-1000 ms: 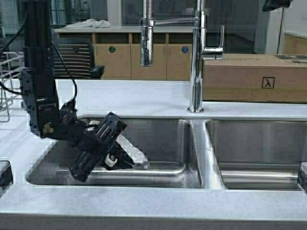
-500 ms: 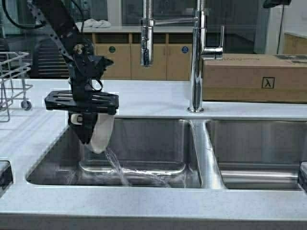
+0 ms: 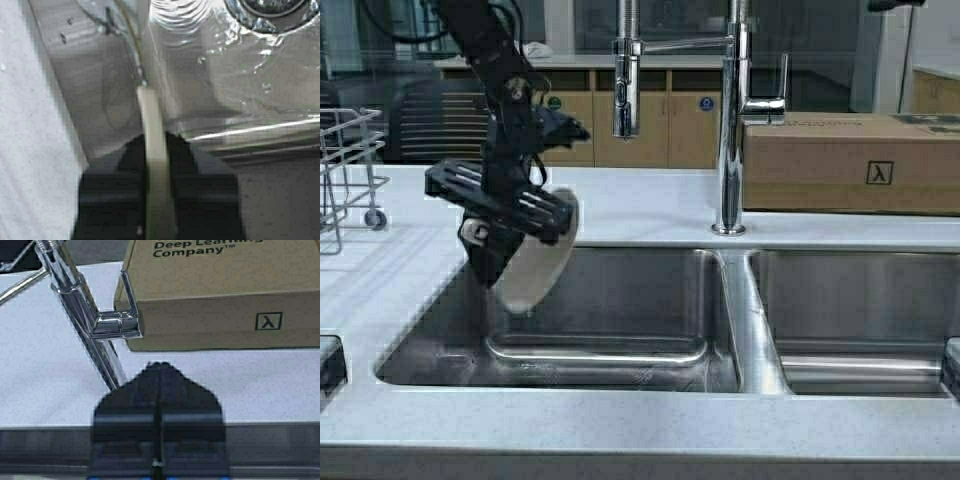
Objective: Wash the pan
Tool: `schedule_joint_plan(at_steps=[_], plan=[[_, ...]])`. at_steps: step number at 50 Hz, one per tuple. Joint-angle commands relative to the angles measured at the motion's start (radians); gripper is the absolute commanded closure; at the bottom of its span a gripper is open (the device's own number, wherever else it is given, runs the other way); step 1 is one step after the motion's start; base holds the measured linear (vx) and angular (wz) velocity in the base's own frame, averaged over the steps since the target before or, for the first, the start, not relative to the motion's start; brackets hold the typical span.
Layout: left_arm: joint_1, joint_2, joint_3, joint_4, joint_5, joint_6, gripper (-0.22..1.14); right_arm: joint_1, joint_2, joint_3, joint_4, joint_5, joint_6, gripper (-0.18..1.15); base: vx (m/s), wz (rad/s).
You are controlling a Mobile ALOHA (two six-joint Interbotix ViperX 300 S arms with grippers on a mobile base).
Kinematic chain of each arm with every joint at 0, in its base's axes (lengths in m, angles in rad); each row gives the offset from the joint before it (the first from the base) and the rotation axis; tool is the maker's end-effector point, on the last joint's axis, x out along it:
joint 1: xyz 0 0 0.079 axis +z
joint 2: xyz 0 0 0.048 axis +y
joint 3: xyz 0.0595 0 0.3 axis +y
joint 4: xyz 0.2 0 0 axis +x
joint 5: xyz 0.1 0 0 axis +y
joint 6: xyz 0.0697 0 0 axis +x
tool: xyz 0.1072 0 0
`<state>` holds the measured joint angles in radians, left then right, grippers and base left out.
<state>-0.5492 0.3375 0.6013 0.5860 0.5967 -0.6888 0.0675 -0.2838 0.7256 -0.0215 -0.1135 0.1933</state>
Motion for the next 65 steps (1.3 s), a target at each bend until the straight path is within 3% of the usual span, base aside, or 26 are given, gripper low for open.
schedule_joint_plan(at_steps=[1,10,18,42,65], plan=[[-0.012,-0.051,-0.023,0.008,-0.006,-0.005,0.88,0.002,-0.021,-0.006,0.002,-0.011,-0.002,0.92,0.0,0.0],[-0.012,-0.23,-0.018,0.052,0.028,0.032,0.88,0.0,-0.02,-0.008,0.003,-0.011,0.0,0.92,0.0,0.0],[0.005,-0.379,-0.041,0.183,0.123,0.12,0.88,0.0,-0.02,-0.011,0.003,-0.011,0.0,0.92,0.0,0.0],[0.344,-0.612,-0.066,0.201,0.178,0.377,0.89,0.012,-0.021,-0.018,0.002,-0.011,-0.003,0.92,0.0,0.0],[0.607,-0.598,0.0,0.201,0.156,0.491,0.89,0.012,0.009,-0.023,0.0,-0.02,-0.009,0.92,0.0,0.0]])
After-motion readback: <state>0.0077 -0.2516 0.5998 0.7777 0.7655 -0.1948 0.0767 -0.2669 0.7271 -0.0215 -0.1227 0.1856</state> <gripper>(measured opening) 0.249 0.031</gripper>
